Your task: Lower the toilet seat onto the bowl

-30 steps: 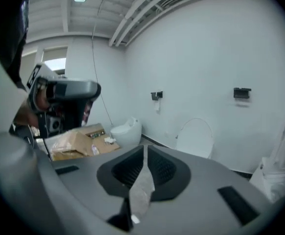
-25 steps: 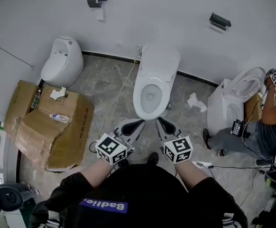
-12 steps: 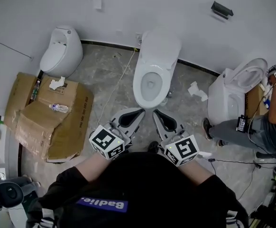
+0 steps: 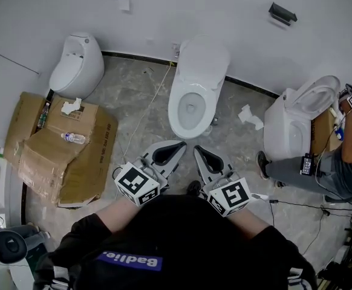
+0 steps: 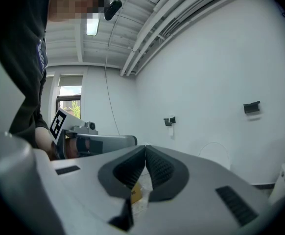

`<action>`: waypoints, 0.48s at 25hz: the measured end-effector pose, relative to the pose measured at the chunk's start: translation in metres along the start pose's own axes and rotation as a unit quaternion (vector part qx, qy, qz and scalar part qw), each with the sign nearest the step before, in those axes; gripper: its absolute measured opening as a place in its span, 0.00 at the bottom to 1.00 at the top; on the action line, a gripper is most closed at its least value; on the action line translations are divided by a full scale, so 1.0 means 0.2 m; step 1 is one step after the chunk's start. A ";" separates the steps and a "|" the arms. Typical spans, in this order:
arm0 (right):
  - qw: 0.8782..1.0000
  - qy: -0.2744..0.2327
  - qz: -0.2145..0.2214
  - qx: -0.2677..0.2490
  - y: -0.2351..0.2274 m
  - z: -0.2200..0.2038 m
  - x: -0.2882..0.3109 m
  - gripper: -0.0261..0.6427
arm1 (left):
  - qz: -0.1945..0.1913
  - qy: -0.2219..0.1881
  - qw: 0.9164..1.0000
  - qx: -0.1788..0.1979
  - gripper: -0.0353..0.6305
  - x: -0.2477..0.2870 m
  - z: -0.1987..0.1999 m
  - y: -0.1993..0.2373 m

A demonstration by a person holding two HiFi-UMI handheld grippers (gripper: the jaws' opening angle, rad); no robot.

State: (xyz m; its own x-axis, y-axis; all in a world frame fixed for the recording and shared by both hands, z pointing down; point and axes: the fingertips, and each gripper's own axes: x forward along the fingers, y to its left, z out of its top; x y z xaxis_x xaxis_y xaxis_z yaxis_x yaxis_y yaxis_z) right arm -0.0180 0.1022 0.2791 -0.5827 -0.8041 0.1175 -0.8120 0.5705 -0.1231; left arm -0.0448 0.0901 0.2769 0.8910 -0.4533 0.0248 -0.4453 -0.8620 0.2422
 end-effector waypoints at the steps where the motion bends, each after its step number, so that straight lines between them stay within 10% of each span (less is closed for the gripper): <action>1: 1.000 -0.001 0.000 0.000 0.00 0.00 0.00 0.08 | 0.000 0.000 1.000 0.000 0.08 0.00 0.00 0.00; 12: 1.000 0.000 0.000 -0.003 0.01 0.00 0.00 0.08 | -0.002 0.000 1.000 0.002 0.08 -0.01 0.00 -0.02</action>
State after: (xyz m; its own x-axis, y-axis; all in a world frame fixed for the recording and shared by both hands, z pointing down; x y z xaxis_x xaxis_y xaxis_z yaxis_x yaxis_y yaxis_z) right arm -0.0191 0.1038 0.2793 -0.5822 -0.8046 0.1174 -0.8126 0.5708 -0.1176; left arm -0.0443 0.0941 0.2768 0.8928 -0.4498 0.0247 -0.4422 -0.8646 0.2387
